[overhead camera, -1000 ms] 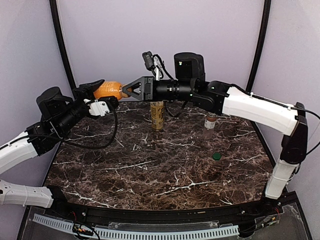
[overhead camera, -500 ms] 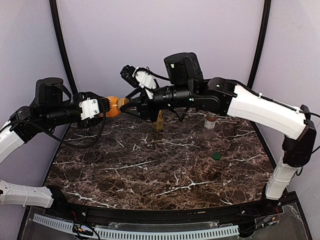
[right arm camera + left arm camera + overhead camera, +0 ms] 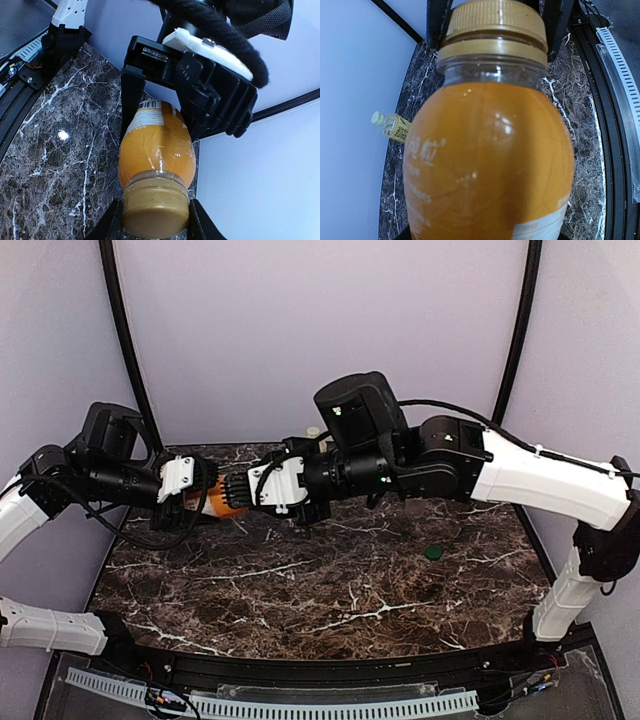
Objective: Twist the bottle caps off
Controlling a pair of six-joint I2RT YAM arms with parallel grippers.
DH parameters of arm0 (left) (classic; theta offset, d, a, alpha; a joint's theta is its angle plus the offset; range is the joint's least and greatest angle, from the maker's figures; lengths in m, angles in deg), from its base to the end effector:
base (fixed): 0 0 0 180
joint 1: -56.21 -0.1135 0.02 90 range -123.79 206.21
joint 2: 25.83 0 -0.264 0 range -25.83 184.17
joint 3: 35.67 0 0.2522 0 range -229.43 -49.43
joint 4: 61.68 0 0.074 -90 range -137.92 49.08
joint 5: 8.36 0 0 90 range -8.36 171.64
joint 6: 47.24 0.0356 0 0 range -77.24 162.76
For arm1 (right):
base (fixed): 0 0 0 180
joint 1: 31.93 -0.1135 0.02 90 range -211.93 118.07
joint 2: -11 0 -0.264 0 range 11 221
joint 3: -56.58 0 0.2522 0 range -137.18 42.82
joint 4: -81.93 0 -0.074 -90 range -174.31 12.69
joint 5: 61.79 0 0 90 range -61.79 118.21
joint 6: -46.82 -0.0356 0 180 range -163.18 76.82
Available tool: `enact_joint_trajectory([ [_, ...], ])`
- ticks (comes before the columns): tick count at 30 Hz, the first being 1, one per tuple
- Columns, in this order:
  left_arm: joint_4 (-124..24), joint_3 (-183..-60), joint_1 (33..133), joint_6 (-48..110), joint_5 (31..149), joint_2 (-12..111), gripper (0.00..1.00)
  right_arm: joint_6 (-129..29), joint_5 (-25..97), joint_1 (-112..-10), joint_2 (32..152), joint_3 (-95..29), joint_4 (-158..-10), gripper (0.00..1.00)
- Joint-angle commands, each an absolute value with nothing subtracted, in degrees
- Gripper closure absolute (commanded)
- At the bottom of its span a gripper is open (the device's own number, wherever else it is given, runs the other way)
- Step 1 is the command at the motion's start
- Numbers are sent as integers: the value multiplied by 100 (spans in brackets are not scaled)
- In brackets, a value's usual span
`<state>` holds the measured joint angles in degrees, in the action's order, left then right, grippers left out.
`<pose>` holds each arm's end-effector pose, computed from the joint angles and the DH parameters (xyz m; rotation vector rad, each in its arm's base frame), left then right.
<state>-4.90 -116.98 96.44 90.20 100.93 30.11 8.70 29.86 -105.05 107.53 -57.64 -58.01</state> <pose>0.1389 -0.1329 0.3842 1.5896 1.3682 -0.2805 0.1127 0.3751 0.4107 -1.7569 0.8932 0.2712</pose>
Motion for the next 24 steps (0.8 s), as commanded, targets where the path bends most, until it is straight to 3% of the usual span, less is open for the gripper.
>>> enact_joint_trajectory([
  [1, -872, -11902, 9796, 8755, 11179, 3084, 78, 1682, 2853, -10692, 11021, -5629, -6222, 100],
  [4, -879, -11884, 9792, 8758, 11175, 3071, 77, 1776, 2626, -10738, 11033, -5577, -6313, 98],
  [6, -900, -11859, 9796, 8760, 11167, 3057, 78, 1784, 2479, -10765, 11054, -5545, -6411, 73],
  [8, -919, -11834, 9794, 8762, 11104, 3037, 78, 1706, 2404, -10785, 11038, -5533, -6494, 39],
  [13, -1012, -11740, 9795, 8801, 10788, 2957, 78, 1238, 2394, -10786, 10838, -5407, -6740, 11],
  [15, -1152, -11670, 9796, 8798, 10637, 2928, 78, 1005, 2422, -10786, 10733, -5336, -6798, 2],
  [24, -1706, -11374, 9796, 8936, 10017, 2863, 78, -1528, 2771, -10481, 10350, -5596, -6996, 1],
])
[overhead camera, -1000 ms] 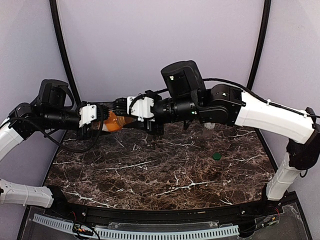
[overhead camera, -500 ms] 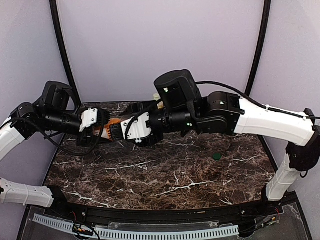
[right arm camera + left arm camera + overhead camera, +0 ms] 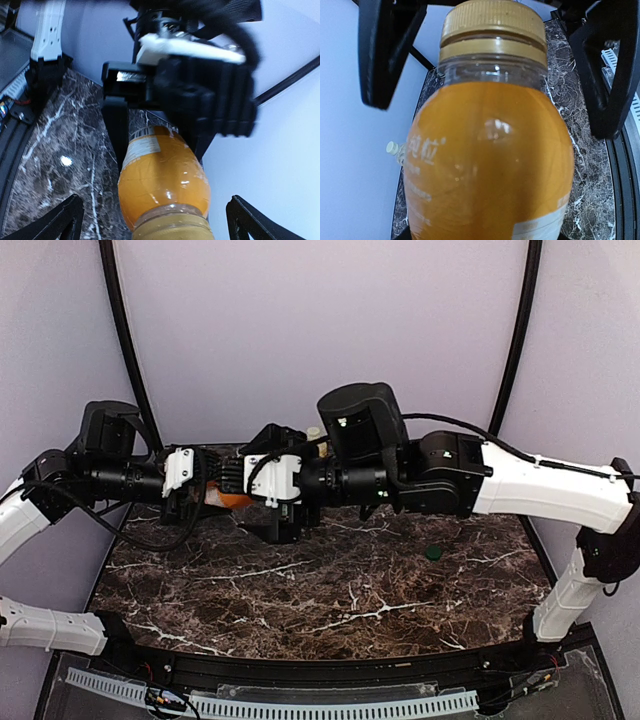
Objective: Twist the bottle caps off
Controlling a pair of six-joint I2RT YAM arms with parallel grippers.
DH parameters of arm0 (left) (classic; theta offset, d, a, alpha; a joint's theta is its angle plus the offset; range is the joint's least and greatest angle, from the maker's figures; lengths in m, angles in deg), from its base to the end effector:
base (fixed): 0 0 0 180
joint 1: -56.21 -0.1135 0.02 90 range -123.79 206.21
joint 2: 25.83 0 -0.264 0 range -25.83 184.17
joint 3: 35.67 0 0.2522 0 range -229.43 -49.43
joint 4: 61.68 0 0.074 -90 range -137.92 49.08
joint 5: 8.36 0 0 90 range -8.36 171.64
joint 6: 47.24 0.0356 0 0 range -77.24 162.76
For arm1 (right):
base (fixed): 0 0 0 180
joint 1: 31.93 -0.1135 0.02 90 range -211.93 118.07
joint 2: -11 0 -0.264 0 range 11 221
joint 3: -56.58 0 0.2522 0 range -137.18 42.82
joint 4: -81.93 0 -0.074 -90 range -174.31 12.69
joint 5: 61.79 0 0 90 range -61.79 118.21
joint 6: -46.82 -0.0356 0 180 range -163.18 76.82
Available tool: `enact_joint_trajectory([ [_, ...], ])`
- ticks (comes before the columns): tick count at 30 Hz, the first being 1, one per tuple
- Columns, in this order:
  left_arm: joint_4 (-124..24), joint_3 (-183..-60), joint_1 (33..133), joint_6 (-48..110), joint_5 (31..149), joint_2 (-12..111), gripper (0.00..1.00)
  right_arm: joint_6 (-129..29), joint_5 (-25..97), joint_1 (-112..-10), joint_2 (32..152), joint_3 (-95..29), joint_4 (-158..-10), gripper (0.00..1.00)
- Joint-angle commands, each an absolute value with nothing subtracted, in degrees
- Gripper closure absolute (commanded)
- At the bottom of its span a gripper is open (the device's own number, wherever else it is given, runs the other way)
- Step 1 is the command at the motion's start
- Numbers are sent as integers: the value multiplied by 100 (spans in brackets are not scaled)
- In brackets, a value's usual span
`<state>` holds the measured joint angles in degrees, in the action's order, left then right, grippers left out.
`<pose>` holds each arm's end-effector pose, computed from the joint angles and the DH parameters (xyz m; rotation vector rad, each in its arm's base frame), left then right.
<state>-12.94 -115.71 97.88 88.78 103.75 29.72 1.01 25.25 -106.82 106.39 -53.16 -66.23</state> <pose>0.1388 -0.1415 0.3918 1.5367 1.2426 -0.3347 0.1044 0.3795 0.4059 -1.6091 0.9878 0.3194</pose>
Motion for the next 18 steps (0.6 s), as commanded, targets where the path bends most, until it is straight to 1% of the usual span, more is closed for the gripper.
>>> enact_joint_trajectory([
  [1, -1881, -11308, 9792, 8959, 9816, 2855, 78, -2053, 2866, -10377, 10358, -5717, -6986, 1],
  [3, -2257, -11192, 9795, 9014, 9417, 2835, 78, -3130, 3067, -10144, 10403, -5972, -6983, 1],
  [5, -2655, -11073, 9796, 9137, 8995, 2824, 78, -4138, 2992, -9943, 10480, -6160, -6927, 2],
  [8, -3166, -10926, 9796, 9294, 8508, 2822, 78, -5206, 2897, -9796, 10632, -6424, -6652, 2],
  [12, -3810, -10710, 9797, 9520, 8005, 2809, 78, -6106, 2879, -9601, 10757, -6527, -6412, 2],
  [15, -3948, -10632, 9796, 9632, 7874, 2793, 78, -6703, 3326, -9329, 10786, -6427, -6439, 6],
  [18, -3982, -10601, 9802, 9675, 7865, 2780, 78, -6966, 3751, -9191, 10910, -6442, -6445, 9],
])
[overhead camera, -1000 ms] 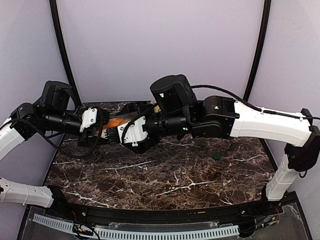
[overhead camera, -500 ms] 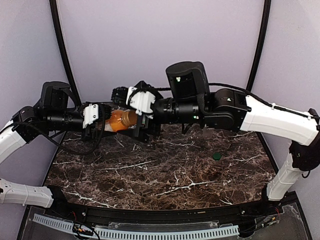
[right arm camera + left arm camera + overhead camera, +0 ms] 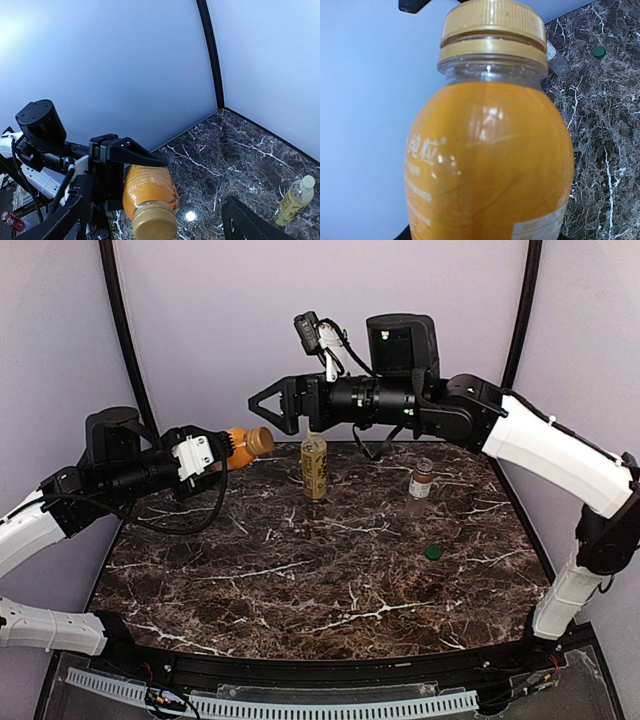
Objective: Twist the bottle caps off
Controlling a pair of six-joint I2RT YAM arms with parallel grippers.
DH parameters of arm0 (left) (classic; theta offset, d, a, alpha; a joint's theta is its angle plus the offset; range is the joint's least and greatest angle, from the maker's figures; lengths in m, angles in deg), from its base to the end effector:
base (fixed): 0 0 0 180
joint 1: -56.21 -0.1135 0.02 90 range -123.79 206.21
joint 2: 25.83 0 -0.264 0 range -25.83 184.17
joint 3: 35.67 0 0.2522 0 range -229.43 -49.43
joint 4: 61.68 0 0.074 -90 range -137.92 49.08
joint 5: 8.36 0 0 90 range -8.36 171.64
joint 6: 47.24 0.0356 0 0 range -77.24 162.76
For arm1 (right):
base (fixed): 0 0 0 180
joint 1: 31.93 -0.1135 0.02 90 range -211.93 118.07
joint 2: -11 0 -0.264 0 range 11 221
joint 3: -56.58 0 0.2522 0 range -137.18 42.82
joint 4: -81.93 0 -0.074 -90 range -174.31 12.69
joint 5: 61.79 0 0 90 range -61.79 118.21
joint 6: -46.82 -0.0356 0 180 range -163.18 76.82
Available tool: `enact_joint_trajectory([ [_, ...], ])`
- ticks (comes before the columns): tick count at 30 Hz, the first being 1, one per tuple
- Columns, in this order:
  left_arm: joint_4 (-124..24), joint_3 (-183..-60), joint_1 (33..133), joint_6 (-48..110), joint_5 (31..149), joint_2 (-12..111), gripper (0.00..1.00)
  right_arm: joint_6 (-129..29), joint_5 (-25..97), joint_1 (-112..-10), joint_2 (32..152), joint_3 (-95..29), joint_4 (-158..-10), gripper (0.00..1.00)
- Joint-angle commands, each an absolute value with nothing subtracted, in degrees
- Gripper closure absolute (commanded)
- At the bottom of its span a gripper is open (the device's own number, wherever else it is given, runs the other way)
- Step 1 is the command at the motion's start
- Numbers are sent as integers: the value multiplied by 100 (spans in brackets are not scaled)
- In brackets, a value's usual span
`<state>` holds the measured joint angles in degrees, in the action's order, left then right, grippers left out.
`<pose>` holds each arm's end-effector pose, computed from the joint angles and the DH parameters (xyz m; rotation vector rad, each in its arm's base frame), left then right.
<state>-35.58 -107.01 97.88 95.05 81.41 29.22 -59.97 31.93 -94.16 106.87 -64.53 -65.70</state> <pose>0.1636 -0.1454 0.3820 1.2731 1.1920 0.1394 0.1768 0.3407 0.4701 -0.7495 1.6552 1.0655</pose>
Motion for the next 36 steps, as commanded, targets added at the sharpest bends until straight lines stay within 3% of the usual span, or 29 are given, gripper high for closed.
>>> enact_joint_trajectory([
  [1, -3987, -10598, 9799, 9678, 7865, 2779, 78, -6983, 3820, -9180, 10955, -6458, -6438, 11],
  [8, -4018, -10560, 9799, 9743, 7823, 2792, 78, -7064, 4089, -9172, 11206, -6540, -6437, 17],
  [13, -4047, -10568, 9797, 9787, 7792, 2811, 78, -7096, 4238, -9174, 11283, -6535, -6444, 31],
  [20, -4104, -10543, 9804, 9817, 7769, 2814, 78, -7119, 4434, -9158, 11334, -6510, -6488, 70],
  [24, -4110, -10541, 9803, 9829, 7762, 2807, 77, -7037, 4578, -9153, 11362, -6541, -6489, 80],
  [27, -4038, -10539, 9806, 9792, 7838, 2786, 77, -6726, 4838, -9159, 11361, -6552, -6555, 100],
  [33, -2901, -10757, 9798, 9631, 8934, 2763, 77, -3742, 5608, -9645, 10997, -6169, -6489, 100],
  [36, -2042, -10920, 9805, 9499, 9669, 2788, 77, -2034, 5135, -10101, 10705, -5640, -6487, 100],
])
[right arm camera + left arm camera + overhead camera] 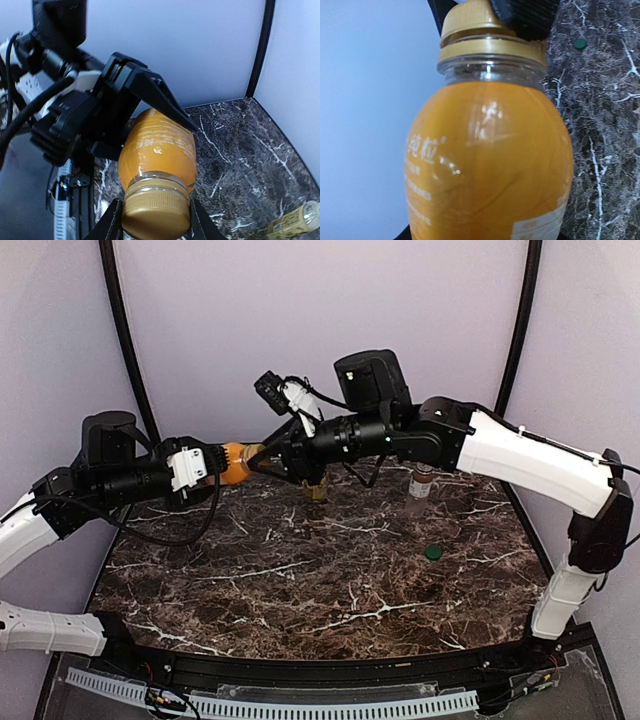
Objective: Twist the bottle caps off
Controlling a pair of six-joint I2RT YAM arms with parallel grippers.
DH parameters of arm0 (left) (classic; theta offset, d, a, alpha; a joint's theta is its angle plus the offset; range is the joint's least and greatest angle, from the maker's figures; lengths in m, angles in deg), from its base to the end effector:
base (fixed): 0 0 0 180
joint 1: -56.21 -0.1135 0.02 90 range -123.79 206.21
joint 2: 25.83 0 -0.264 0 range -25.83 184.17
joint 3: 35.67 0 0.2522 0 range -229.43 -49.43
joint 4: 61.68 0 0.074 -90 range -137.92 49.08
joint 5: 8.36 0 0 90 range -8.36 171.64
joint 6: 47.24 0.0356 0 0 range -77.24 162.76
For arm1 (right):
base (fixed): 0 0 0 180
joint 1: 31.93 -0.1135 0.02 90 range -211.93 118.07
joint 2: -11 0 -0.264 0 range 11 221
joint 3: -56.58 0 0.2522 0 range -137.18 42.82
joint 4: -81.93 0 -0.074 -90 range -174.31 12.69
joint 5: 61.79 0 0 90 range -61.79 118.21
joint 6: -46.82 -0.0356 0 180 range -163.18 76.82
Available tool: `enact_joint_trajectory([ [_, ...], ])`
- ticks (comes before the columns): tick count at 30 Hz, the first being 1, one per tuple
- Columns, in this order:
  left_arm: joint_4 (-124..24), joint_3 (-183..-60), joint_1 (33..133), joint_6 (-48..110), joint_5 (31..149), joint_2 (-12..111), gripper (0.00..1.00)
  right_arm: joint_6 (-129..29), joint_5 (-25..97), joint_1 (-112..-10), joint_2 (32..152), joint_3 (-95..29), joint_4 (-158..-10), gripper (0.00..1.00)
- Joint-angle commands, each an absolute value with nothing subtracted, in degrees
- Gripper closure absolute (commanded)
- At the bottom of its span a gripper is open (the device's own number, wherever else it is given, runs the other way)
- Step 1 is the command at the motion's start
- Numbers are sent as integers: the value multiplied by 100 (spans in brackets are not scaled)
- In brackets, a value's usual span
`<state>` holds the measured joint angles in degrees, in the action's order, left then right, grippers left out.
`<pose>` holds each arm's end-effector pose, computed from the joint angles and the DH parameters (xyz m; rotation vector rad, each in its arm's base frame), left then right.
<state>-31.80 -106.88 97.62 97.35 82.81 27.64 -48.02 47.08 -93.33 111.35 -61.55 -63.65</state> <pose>0.1572 -0.1396 0.3794 1.3363 1.1834 0.1474 0.1865 0.3662 0.4194 -1.1547 1.6287 1.0822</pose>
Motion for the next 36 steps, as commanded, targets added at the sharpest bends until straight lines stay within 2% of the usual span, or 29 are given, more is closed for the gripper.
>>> enact_joint_trajectory([
  [1, -1910, -10942, 9800, 9484, 9791, 2805, 78, -1628, 4849, -10209, 10666, -5538, -6473, 100],
  [6, -1003, -11032, 9805, 9452, 10575, 2837, 78, -175, 3659, -10649, 10722, -5534, -6267, 100],
  [13, -640, -10999, 9803, 9370, 10865, 2806, 81, 1441, 2634, -11013, 10685, -5243, -6270, 100],
  [33, -823, -10984, 9803, 9138, 11050, 2761, 82, 1859, 2541, -11067, 10604, -4888, -6866, 100],
  [36, -940, -10994, 9805, 8982, 11169, 2741, 83, 1801, 2494, -11066, 10673, -4943, -6880, 81],
])
